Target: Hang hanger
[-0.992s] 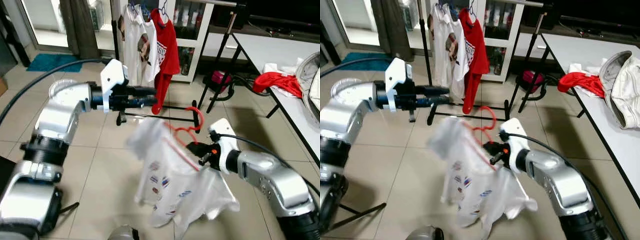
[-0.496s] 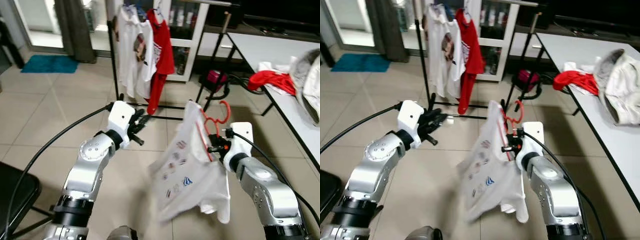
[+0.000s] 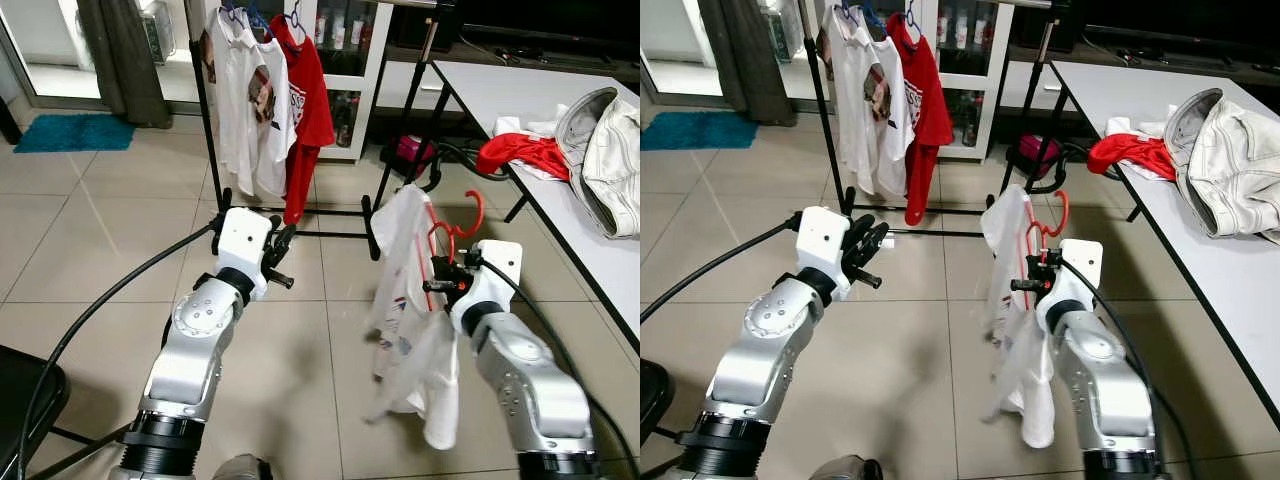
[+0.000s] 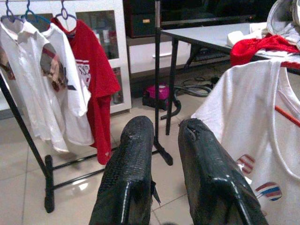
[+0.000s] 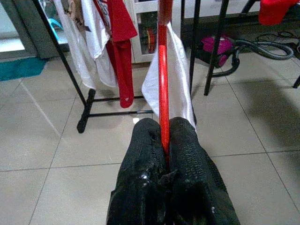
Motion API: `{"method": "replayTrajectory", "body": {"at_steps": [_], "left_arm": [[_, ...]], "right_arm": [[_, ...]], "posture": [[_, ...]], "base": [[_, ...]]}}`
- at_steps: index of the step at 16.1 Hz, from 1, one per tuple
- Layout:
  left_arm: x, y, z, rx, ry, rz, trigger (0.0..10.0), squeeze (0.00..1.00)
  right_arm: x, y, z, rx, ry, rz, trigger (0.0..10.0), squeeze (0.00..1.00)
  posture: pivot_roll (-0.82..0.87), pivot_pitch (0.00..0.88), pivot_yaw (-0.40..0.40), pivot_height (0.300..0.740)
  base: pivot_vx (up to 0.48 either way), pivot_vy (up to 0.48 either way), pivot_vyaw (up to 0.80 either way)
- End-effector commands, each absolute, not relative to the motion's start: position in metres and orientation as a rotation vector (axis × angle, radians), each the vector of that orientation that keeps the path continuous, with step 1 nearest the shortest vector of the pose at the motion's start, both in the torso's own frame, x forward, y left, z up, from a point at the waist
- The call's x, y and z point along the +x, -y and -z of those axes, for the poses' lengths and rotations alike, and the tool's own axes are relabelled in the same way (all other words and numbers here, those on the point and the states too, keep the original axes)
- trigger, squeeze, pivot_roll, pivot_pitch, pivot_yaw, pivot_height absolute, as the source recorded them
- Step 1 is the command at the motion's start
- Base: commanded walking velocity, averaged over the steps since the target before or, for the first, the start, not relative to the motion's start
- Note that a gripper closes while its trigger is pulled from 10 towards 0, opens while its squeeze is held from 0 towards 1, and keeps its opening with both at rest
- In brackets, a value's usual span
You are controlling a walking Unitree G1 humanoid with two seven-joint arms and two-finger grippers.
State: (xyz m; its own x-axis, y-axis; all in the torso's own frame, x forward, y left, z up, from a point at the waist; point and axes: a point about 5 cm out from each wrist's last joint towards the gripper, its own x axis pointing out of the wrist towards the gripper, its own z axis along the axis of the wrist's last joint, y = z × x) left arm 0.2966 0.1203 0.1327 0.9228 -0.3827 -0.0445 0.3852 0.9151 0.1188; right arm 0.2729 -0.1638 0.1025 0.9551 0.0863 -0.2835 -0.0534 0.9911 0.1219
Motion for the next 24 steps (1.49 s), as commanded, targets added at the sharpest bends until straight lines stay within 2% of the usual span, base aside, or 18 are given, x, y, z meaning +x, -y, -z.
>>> {"method": "replayTrajectory", "body": {"at_steps": [1, 4, 7, 10, 12, 20, 24], "left_arm": [[0.296, -0.116, -0.137, 0.107, -0.004, 0.385, 10.0, 0.00], [0.299, -0.121, -0.136, 0.133, -0.030, 0.377, 10.0, 0.00], [0.300, -0.126, -0.133, 0.131, -0.046, 0.348, 10.0, 0.00], [0.303, -0.128, -0.132, 0.123, -0.059, 0.336, 10.0, 0.00], [0.304, -0.126, -0.134, 0.140, -0.059, 0.354, 10.0, 0.00], [0.306, -0.127, -0.137, 0.127, -0.052, 0.347, 10.0, 0.00], [0.304, -0.126, -0.136, 0.136, -0.053, 0.354, 10.0, 0.00]], "right_arm": [[0.273, 0.169, -0.105, 0.057, -0.282, -0.039, 10.0, 0.00], [0.274, 0.168, -0.103, -0.067, -0.261, -0.058, 10.0, 0.00], [0.275, 0.172, -0.104, 0.036, -0.254, -0.019, 10.0, 0.00], [0.277, 0.173, -0.102, 0.005, -0.275, -0.018, 10.0, 0.00], [0.278, 0.171, -0.101, 0.062, -0.286, -0.010, 10.0, 0.00], [0.281, 0.166, -0.106, 0.005, -0.255, -0.051, 10.0, 0.00], [0.277, 0.165, -0.091, -0.038, -0.409, -0.092, 10.0, 0.00]], "posture": [[-0.03, 0.000, -0.043, 0.740], [-0.02, 0.000, -0.054, 0.740], [-0.02, 0.000, -0.055, 0.740], [-0.02, 0.000, -0.046, 0.740], [-0.02, 0.000, -0.042, 0.740], [-0.02, 0.005, -0.054, 0.740], [-0.02, 0.006, -0.060, 0.740]], "base": [[0.259, 0.000, 0.00], [0.271, 0.000, 0.00], [0.293, 0.000, 0.00], [0.311, 0.000, 0.00], [0.313, 0.000, 0.00], [0.314, 0.000, 0.00], [0.311, 0.000, 0.00]]}}
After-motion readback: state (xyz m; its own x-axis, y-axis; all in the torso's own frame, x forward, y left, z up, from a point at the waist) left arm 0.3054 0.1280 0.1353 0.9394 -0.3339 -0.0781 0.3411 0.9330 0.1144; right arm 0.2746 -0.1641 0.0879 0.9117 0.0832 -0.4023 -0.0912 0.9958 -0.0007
